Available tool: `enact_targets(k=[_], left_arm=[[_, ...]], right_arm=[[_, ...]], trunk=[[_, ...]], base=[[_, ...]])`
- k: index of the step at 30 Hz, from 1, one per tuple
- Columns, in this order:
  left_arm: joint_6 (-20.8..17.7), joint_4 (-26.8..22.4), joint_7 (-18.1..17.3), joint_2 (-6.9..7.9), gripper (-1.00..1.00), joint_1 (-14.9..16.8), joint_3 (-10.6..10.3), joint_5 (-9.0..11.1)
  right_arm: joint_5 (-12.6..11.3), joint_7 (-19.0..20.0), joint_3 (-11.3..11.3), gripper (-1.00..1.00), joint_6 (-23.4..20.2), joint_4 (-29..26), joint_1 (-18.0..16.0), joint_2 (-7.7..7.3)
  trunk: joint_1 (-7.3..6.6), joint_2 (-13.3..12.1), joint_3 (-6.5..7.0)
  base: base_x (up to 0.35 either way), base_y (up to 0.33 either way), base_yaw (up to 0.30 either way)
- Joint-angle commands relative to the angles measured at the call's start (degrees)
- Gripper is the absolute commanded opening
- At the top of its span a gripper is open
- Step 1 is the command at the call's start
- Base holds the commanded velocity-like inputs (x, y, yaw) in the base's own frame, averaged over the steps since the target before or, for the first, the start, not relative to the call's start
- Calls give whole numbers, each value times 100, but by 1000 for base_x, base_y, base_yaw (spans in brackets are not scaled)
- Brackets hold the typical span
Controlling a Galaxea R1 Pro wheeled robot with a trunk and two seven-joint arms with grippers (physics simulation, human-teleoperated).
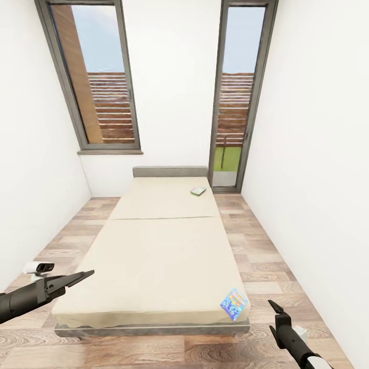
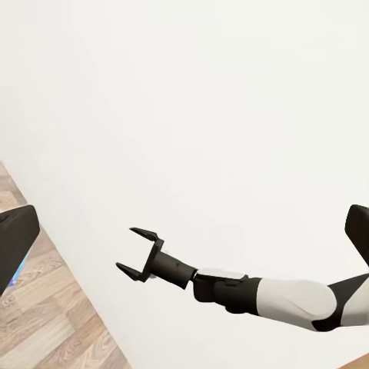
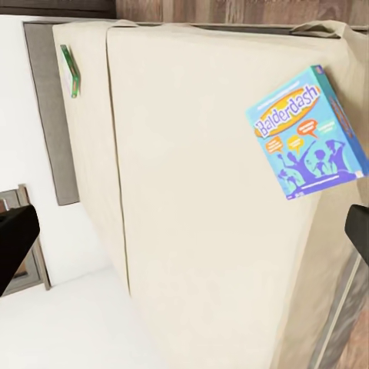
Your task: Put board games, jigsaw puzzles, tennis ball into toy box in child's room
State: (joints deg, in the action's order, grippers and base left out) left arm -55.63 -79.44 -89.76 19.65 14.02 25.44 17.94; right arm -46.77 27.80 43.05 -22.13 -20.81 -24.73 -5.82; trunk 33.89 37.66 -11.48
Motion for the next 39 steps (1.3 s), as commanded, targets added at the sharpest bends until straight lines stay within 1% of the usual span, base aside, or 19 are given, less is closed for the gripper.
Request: enact_targets(k=[1, 13, 17, 21, 39], left_arm=[[-60, -1, -24, 2, 100, 4, -1, -5], [-51, -1, -24, 3, 100, 4, 0, -7], [-46, -1, -24, -1, 100, 4, 1, -7], [-44, -1, -24, 1, 100, 4, 2, -5], [-35, -1, -24, -1, 100, 4, 5, -9]], right_arm=[[-30, 6, 31, 100, -42, 0, -6, 5], [-16, 6, 21, 100, -29, -2, -6, 21], [-16, 6, 26, 100, 16, -2, -11, 133], [-16, 6, 29, 100, 61, -2, -14, 185], [-9, -2, 37, 100, 116, -2, -15, 199]], trunk=[[24, 50, -28], [288, 531, -243], [376, 691, -315], [463, 852, -387], [859, 1574, -710]], base=[[0, 0, 0], [0, 0, 0], [0, 0, 0], [0, 0, 0], [0, 0, 0]])
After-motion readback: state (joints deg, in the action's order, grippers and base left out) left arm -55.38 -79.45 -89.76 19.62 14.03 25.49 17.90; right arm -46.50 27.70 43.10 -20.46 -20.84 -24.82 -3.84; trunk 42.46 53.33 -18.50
